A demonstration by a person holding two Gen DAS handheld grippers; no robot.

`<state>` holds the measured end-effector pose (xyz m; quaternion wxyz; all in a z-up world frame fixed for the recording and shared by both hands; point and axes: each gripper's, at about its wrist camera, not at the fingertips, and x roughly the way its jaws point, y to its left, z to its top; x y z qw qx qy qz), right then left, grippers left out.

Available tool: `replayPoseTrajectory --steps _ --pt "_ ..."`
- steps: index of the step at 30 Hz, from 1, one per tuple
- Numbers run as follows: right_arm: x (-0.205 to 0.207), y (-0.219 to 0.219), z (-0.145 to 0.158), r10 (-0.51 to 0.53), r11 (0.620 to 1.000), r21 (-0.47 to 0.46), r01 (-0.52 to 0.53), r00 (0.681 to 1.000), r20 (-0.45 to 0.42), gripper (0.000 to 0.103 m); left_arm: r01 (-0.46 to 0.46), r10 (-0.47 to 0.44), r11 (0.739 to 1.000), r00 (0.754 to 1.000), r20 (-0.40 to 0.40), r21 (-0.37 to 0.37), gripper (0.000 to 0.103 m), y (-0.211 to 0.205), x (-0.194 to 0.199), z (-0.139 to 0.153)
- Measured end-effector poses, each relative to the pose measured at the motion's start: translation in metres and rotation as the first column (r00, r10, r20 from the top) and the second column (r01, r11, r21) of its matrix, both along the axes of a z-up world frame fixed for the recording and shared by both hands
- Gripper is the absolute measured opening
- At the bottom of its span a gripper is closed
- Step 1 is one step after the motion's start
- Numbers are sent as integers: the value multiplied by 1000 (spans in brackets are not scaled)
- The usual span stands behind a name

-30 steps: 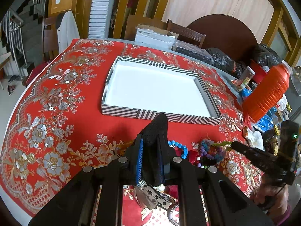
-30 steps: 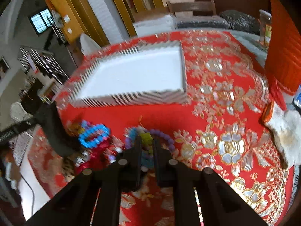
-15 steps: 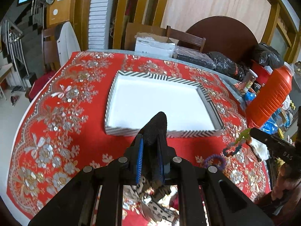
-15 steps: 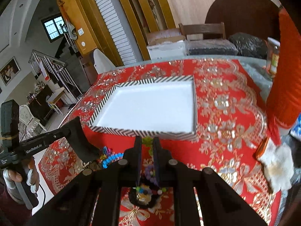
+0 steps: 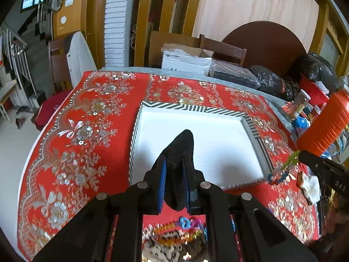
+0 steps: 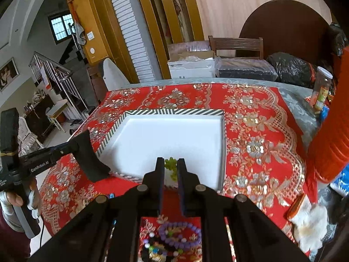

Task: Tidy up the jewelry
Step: 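Carry the scrunchie and bracelet over the white tray with both grippers, then open the right gripper to drop the bracelet while the left drops the scrunchie into the tray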

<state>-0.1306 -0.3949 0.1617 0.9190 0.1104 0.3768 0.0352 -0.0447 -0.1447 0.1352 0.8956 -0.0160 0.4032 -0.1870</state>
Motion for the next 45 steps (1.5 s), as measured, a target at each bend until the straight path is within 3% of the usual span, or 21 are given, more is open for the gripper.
replayPoseTrajectory --steps 4,11,19,24,26,28,30,41,45 --pt "23 2 -7 2 1000 6 -2 1000 -13 11 -6 5 1000 999 -39 -18 4 -1 27 -9" --pt "59 6 -34 -4 1000 11 5 998 -62 11 -52 57 997 995 -88 56 4 -5 69 -39" --pt "62 -33 -91 -147 989 -59 138 967 -210 11 -67 81 992 988 -135 104 4 -3 79 -70" --pt "63 -39 -110 -145 989 -61 134 959 -244 12 -76 88 994 985 -148 84 8 -2 84 -80" --pt "63 -38 -113 -145 989 -58 134 958 -249 13 -68 74 997 986 -148 47 17 0 85 -81" --pt "60 -38 -113 -143 990 -42 137 959 -247 29 -58 61 998 986 -155 20 22 2 84 -81" --pt "56 -37 -110 -140 990 -21 139 961 -237 37 -55 57 998 987 -149 16 23 2 82 -78" --pt "35 -23 -85 -118 993 6 121 977 -179 39 -30 32 999 996 -79 19 23 7 49 -51" --pt "22 -11 -74 -106 994 -10 106 983 -149 48 -18 19 999 999 -47 29 23 8 32 -40"
